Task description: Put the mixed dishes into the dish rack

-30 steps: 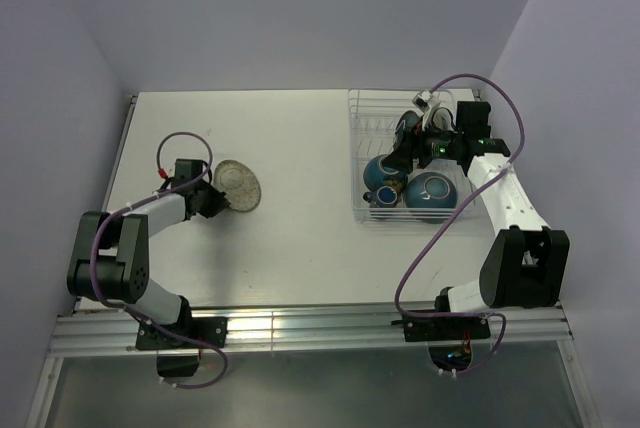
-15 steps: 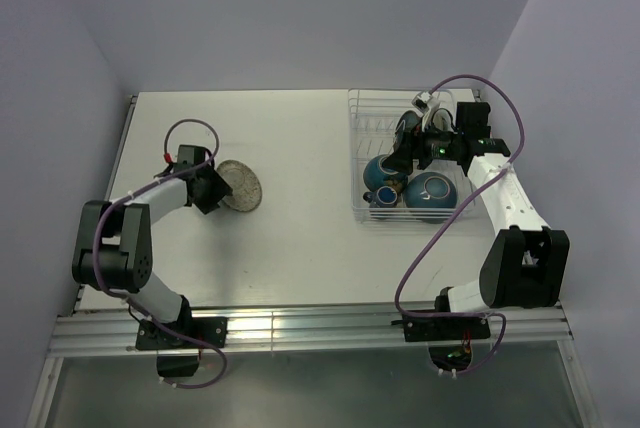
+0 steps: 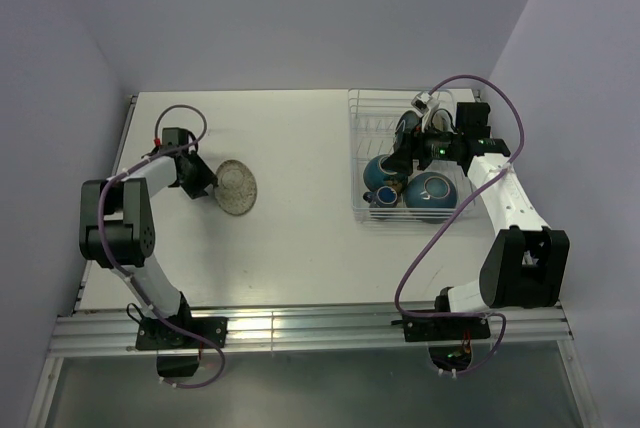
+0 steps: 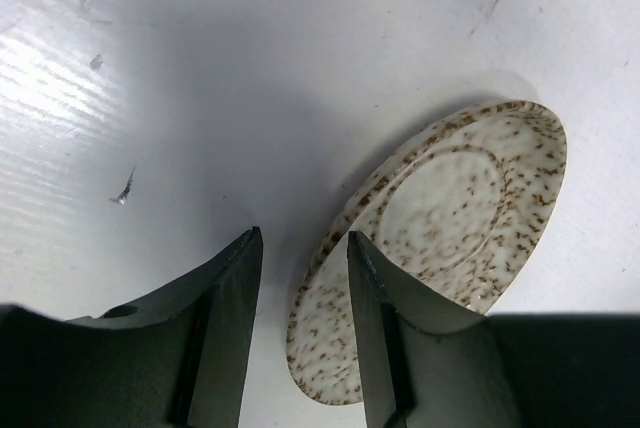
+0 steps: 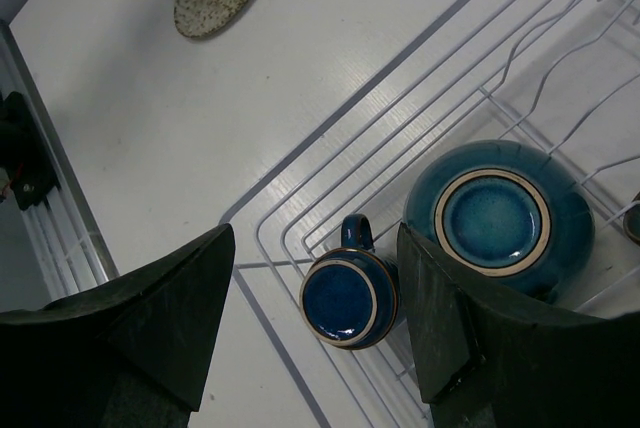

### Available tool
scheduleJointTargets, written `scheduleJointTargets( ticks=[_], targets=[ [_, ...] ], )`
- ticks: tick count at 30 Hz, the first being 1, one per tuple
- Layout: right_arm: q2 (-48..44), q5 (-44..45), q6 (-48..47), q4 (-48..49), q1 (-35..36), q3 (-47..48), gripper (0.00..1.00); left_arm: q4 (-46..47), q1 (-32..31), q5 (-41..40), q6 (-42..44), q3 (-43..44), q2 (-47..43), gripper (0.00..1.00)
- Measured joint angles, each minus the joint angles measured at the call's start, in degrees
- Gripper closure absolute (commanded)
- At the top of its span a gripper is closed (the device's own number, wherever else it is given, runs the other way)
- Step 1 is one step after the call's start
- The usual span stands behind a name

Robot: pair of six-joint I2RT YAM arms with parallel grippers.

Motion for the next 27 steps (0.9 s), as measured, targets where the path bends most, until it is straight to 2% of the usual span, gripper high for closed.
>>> scheduleJointTargets(
  ticks=[8,11,14,15,17,27],
  targets=[
    [0.0,-0.3,0.0,0.0,0.0,0.0,0.27,0.1,0.3,5.2,4.3,1.9,2.0,0.58],
    [0.0,-0.5,0.0,0.0,0.0,0.0,0.27,-0.8,0.2,6.8,6.0,3.9,3.7,0.66],
    [0.0,-0.6,0.0,0.0,0.0,0.0,0.26,-1.8,0.2,7.8,7.9,5.5,5.1,0.81],
    [0.0,-0.6,0.0,0.0,0.0,0.0,0.26,-2.0,0.2,8.1,8.2,5.8,5.3,0.92],
    [0.0,-0.7,0.0,0.0,0.0,0.0,0.26,-2.6,0.2,9.6,9.3,6.1,5.5,1.00],
    [-0.8,-2.0,0.0,0.0,0.8,0.0,0.26,-0.9,-0.2,14.9,10.0,5.0,4.9,1.00]
  ],
)
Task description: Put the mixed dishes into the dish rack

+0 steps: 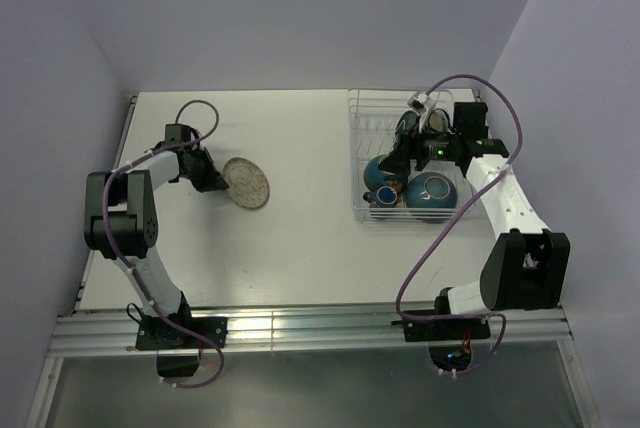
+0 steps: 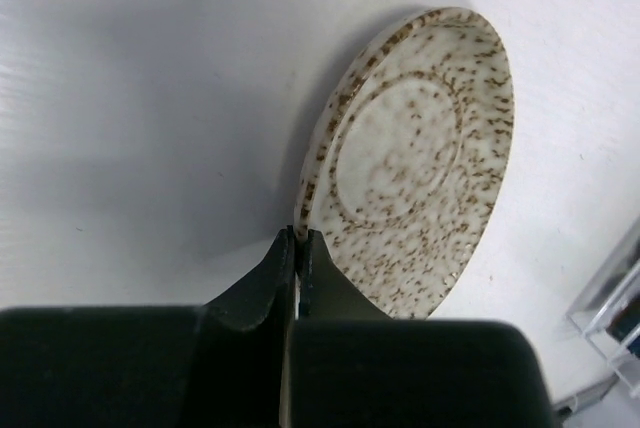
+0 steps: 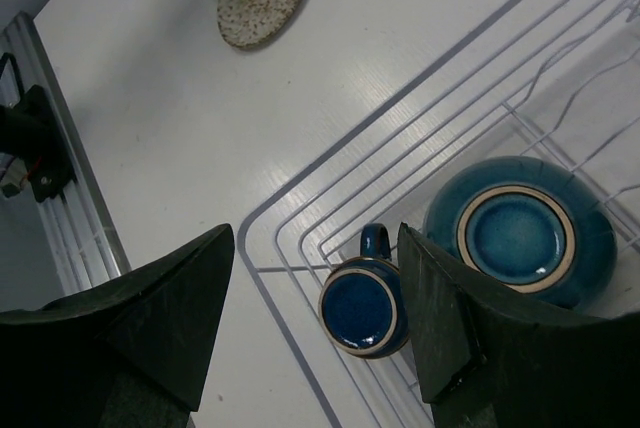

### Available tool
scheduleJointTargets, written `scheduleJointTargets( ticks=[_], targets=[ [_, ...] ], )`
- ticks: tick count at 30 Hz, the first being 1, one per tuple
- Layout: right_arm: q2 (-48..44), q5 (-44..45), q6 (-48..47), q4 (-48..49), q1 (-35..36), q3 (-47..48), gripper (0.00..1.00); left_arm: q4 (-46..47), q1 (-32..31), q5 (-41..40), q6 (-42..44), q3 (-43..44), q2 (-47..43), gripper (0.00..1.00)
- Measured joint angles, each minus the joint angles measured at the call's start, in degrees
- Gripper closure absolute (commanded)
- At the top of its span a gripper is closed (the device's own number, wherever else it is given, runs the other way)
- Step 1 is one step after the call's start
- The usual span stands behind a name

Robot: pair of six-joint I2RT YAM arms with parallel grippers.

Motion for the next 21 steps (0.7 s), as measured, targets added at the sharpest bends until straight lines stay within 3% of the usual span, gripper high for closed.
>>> scheduleJointTargets(
  ticks=[4,12,16,21],
  targets=[
    [0.0,1.2,-0.3,-0.2,4.7,0.0,0.26,1.3,-0.2,4.3,0.3,-3.4,-2.2,1.00],
    [3.7,7.0,0.8,-0.9,21.4,4.0,0.25,4.4,-0.7,13.3,-0.9,-8.3,-5.4,1.00],
    [9.0,10.2,7.6,1.3,26.0,7.5,0.19,6.9,-2.3,15.9,-1.5,-9.4,-7.0,1.00],
    [13.2,17.1,23.6,9.9,31.0,7.4,0.14,9.1,-5.2,18.7,-3.1,-11.0,-9.0,1.00]
  ],
)
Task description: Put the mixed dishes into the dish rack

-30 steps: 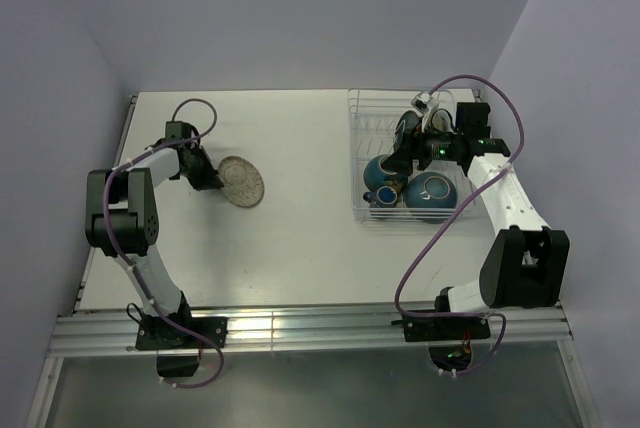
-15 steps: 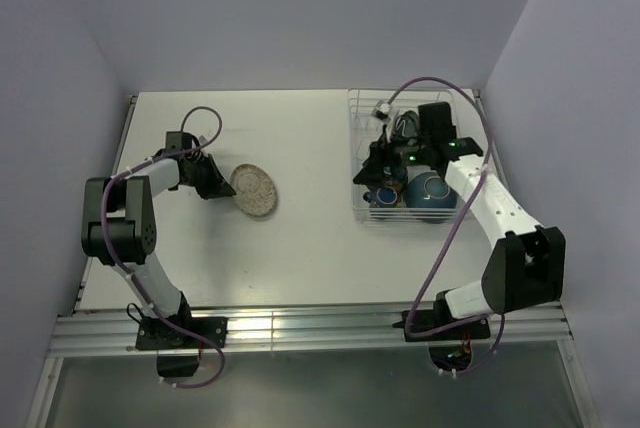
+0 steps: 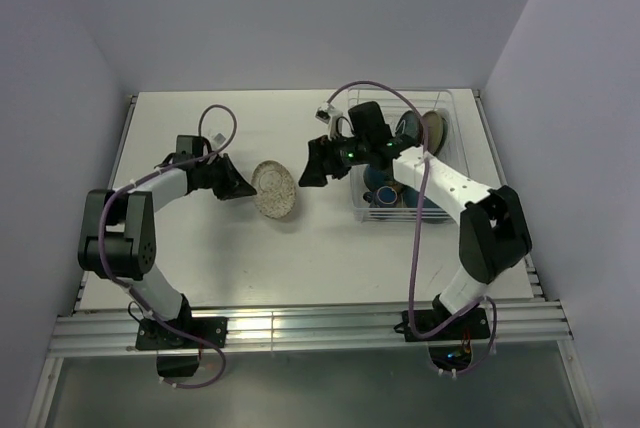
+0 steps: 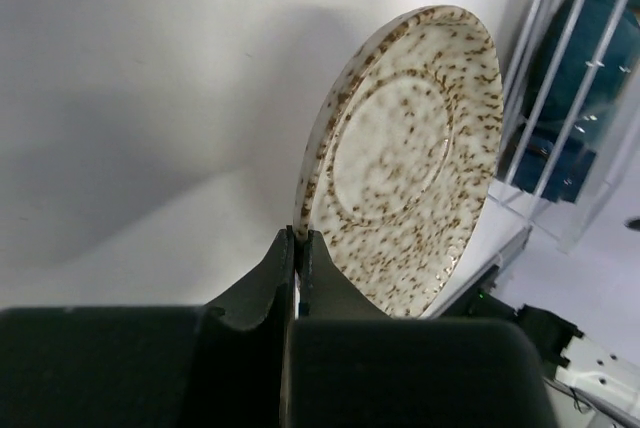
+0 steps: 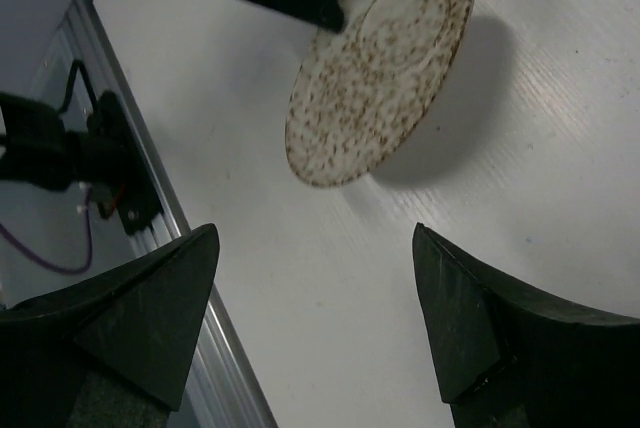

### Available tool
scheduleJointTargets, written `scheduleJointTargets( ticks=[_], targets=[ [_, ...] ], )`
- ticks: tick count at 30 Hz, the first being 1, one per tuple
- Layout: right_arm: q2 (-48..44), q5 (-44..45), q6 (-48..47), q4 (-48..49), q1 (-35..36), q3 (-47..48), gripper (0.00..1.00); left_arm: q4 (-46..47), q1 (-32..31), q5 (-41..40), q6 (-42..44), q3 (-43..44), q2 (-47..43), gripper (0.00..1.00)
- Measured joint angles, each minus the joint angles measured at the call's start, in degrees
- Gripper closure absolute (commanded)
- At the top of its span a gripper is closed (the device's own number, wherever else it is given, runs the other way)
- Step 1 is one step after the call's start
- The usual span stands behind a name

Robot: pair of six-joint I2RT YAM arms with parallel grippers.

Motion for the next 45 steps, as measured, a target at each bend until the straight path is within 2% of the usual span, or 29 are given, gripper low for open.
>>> scheduleJointTargets(
  ticks=[3,8,11,14,17,18,20,21,23,26,27,28,31,34,37,40,45],
  targets=[
    [1.6,2.8,7.5,5.4,1.8,-0.3,0.14,0.7,-1.2,1.4,-1.3,-1.1,-2.1,1.00],
    [5.4,4.3,13.6,8.9,3.2,0.4,0.15,1.7,-2.9,2.8,-3.3,-1.3,-5.8,1.00],
    [8.0,5.0,15.5,9.1,3.3,0.6,0.18,2.3,-3.9,3.5,-4.3,-1.3,-7.7,1.00],
    [9.3,5.3,16.3,9.1,3.3,0.6,0.29,2.7,-5.0,3.8,-5.0,-1.2,-8.3,1.00],
    [9.4,4.8,16.9,9.3,3.3,0.7,0.55,2.7,-5.9,3.8,-5.6,-1.2,-8.3,1.00],
    [9.4,4.5,17.0,9.5,3.3,0.7,0.70,2.8,-6.1,3.8,-5.7,-1.2,-8.3,1.00],
    [9.4,4.4,17.6,9.4,3.1,0.8,0.83,2.7,-6.3,3.9,-5.8,-1.2,-8.3,1.00],
    [9.4,4.1,17.9,9.8,2.9,0.9,0.93,2.8,-6.3,3.9,-5.7,-1.2,-8.3,1.00],
    [9.4,4.2,18.3,10.1,2.5,1.0,1.00,3.2,-6.4,4.3,-5.7,-1.2,-8.3,1.00],
    [9.3,3.4,18.8,10.4,2.0,1.0,1.00,4.2,-6.4,4.6,-5.8,-1.2,-8.4,0.94],
    [9.3,3.1,18.7,10.5,1.9,1.0,1.00,4.4,-6.5,4.7,-6.0,-1.2,-8.5,0.87],
    [9.3,2.6,18.7,10.7,1.6,1.0,1.00,4.7,-6.4,4.8,-6.2,-1.3,-8.5,0.70],
    [9.2,0.7,18.3,11.0,0.9,1.0,1.00,6.9,-6.5,6.4,-8.5,-1.3,-8.8,0.47],
    [9.0,-1.0,17.8,10.8,0.1,1.0,1.00,8.5,-6.8,7.4,-9.7,-1.3,-10.5,0.35],
    [7.4,-2.6,17.3,10.4,-1.5,1.0,1.00,7.8,-6.8,7.5,-9.2,-0.7,-12.3,0.30],
    [4.1,-3.5,17.0,10.3,-5.0,1.0,1.00,4.3,-6.7,5.2,-6.8,2.0,-13.9,0.29],
    [-2.9,-1.4,15.0,8.3,-13.6,1.6,1.00,-2.5,-6.7,-5.4,0.5,7.1,-19.1,0.28]
  ],
)
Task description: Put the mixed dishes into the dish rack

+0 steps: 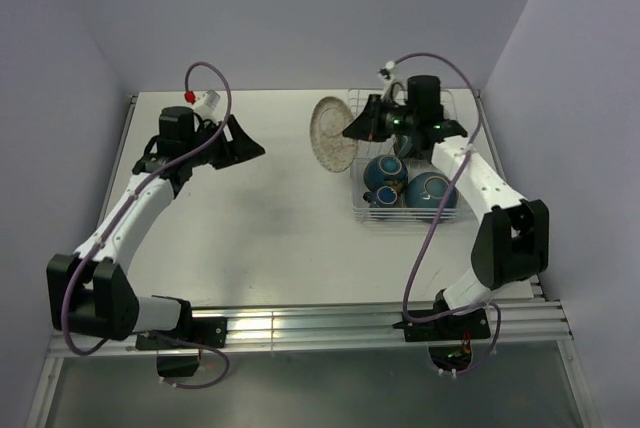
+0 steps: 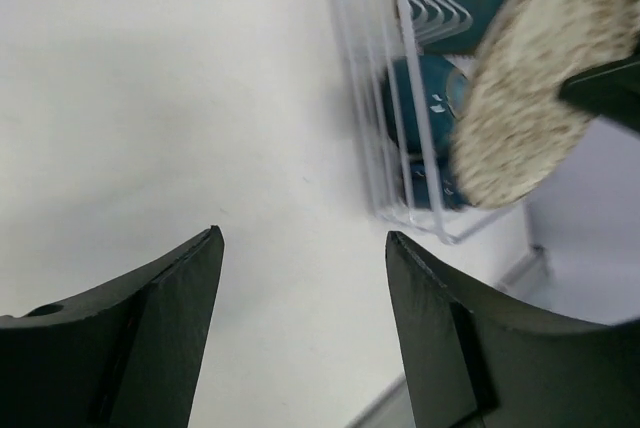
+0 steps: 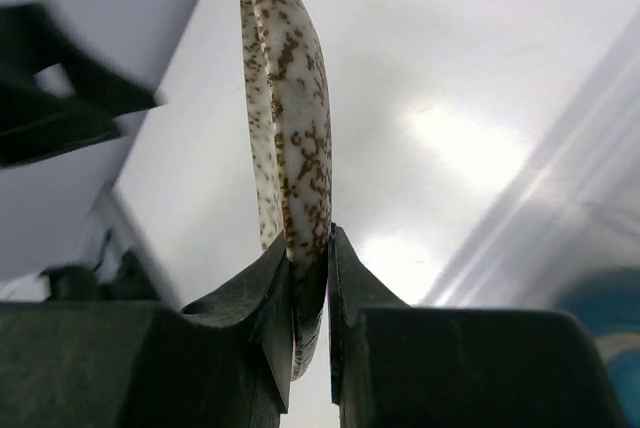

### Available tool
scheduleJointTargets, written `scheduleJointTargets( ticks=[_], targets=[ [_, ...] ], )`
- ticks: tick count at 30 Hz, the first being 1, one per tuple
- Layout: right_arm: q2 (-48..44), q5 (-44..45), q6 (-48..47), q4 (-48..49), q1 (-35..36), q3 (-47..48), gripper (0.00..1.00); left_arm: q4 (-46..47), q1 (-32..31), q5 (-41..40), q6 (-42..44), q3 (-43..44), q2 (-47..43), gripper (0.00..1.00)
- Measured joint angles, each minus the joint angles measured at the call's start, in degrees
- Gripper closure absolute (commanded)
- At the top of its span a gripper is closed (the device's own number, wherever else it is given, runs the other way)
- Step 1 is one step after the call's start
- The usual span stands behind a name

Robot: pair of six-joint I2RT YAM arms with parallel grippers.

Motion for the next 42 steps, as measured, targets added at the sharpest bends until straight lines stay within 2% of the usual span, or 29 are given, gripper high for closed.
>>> scheduleJointTargets(
  ticks=[3,7,13,18,28,42],
  targets=[
    [-3.1,7.6,-3.7,-3.5,-4.3,2.2,1.00,-2.9,0.0,-7.6,4.7,0.3,-5.5,0.27],
    [-4.7,21.3,-9.3,-6.7,-5.9,5.2,1.00,-3.9,0.0,-15.9,9.7,-2.1,-12.3,0.25],
    [-1.4,34.9,-15.4,-12.1,-5.6,11.4,1.00,-4.8,0.0,-23.0,13.0,-10.8,-16.8,0.22],
    [3.0,43.7,-20.6,-14.8,-5.6,15.4,1.00,-6.8,0.0,-26.0,13.8,-13.4,-19.1,0.20],
    [9.4,50.8,-24.1,-19.1,-5.6,16.8,1.00,-6.2,0.0,-27.6,14.1,-13.4,-22.1,0.21],
    [16.0,54.3,-25.5,-19.8,-5.6,20.7,1.00,-6.3,0.0,-27.8,14.6,-13.4,-22.4,0.21]
  ],
)
